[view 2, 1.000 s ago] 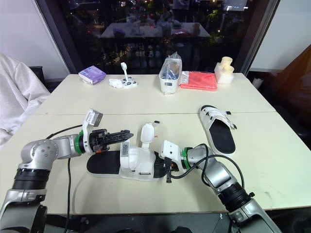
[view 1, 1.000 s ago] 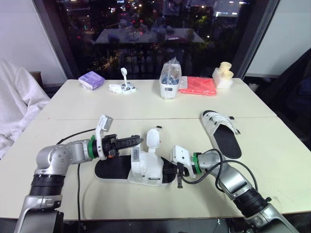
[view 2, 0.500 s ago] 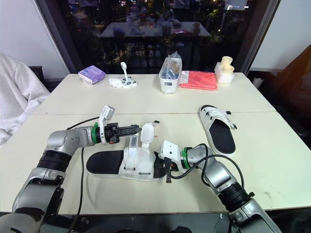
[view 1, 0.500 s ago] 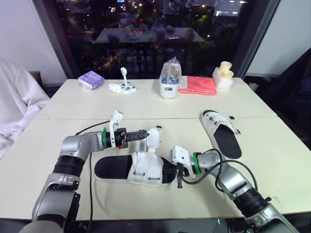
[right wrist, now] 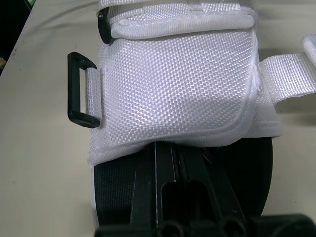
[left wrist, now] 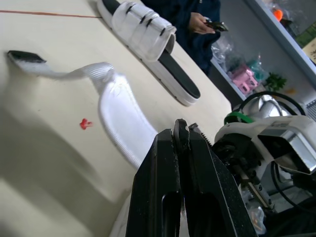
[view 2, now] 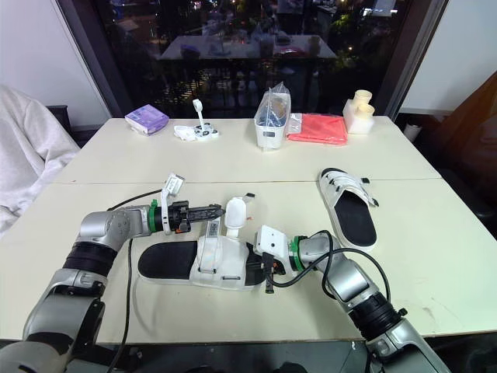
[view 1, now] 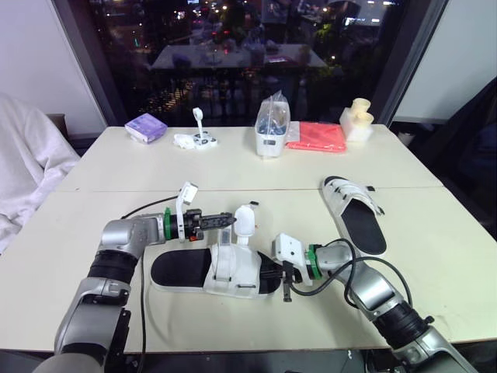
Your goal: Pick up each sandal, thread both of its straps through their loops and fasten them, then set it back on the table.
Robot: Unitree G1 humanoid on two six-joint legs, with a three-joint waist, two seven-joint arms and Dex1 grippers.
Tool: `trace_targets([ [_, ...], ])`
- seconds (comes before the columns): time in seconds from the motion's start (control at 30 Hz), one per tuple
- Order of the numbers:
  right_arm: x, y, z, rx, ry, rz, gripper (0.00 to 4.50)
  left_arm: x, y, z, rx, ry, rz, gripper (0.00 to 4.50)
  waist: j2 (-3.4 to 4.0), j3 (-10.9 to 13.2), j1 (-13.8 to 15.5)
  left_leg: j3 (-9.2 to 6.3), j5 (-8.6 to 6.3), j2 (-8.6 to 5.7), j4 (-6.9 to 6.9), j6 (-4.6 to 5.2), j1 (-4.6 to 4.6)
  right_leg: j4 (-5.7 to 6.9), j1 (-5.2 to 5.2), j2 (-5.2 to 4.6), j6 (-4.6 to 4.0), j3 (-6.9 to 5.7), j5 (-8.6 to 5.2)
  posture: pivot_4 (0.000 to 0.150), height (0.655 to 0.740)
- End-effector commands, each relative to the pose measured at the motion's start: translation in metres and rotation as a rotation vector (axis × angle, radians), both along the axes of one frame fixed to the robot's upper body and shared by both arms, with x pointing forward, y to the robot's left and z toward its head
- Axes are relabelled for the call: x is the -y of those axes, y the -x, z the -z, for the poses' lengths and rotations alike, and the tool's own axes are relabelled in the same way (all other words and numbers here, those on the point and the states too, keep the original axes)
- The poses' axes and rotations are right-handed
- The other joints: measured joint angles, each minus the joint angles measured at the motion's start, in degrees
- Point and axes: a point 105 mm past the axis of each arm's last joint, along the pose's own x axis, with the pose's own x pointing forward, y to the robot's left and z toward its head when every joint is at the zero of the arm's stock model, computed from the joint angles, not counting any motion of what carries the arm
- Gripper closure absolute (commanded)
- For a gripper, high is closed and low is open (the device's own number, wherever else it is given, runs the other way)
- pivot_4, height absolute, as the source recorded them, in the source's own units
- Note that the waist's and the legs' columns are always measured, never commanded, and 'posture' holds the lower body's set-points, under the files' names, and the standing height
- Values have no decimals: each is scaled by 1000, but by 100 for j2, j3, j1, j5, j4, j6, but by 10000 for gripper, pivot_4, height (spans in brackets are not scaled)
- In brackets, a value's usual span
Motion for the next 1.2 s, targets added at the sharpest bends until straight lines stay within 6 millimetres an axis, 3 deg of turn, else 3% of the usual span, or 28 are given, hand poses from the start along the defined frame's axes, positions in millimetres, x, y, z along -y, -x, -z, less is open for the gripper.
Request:
trace_targets([
  [0.03, 17, 4, 36, -94, 125, 64, 45000, -10, -3, -1, 42, -42, -42, 44772, 0, 0, -2, 0, 0, 0, 0, 0, 0, 0, 0, 0, 0, 0, 0, 1500, 7400],
  [0.17, 17, 4, 37, -94, 126, 63, 45000, -13, -3, 8, 30, -71, -57, 44772, 0, 0, 2, 0, 0, 0, 0, 0, 0, 0, 0, 0, -1, 0, -1, 1500, 7400],
  [0.2, 17, 4, 37, -94, 126, 63, 45000, -13, -4, 10, 28, -79, -65, 41720, -1, -1, 2, 0, 0, 0, 0, 0, 0, 0, 0, 0, -2, 0, -1, 1500, 7400],
  [0.27, 17, 4, 37, -94, 127, 63, 45000, -14, -4, 15, 29, -101, -67, 34901, -1, 0, 1, 0, 0, 0, 0, 0, 0, 0, 0, 0, -2, 0, -1, 1500, 7400],
  [0.5, 18, 5, 37, -96, 127, 64, 45000, -11, 1, 31, 90, -225, -11, 520, -1, -1, 5, 0, 0, 0, -1, 0, 0, 0, 0, 0, -2, 0, -1, 1500, 7400],
  [0.97, 16, 5, 37, -97, 123, 68, 45000, -26, -9, 52, 366, -553, 28, 520, 0, -3, 10, 0, 0, 0, -3, 0, 0, -1, 1, 0, -10, 0, -6, 1500, 7400],
  [1.2, 16, 5, 37, -96, 121, 68, 45000, -34, -18, 63, 396, -632, -21, 520, -1, -9, 12, 0, 0, 0, -2, 1, 4, -1, 6, 0, -9, 0, -5, 1500, 7400],
])
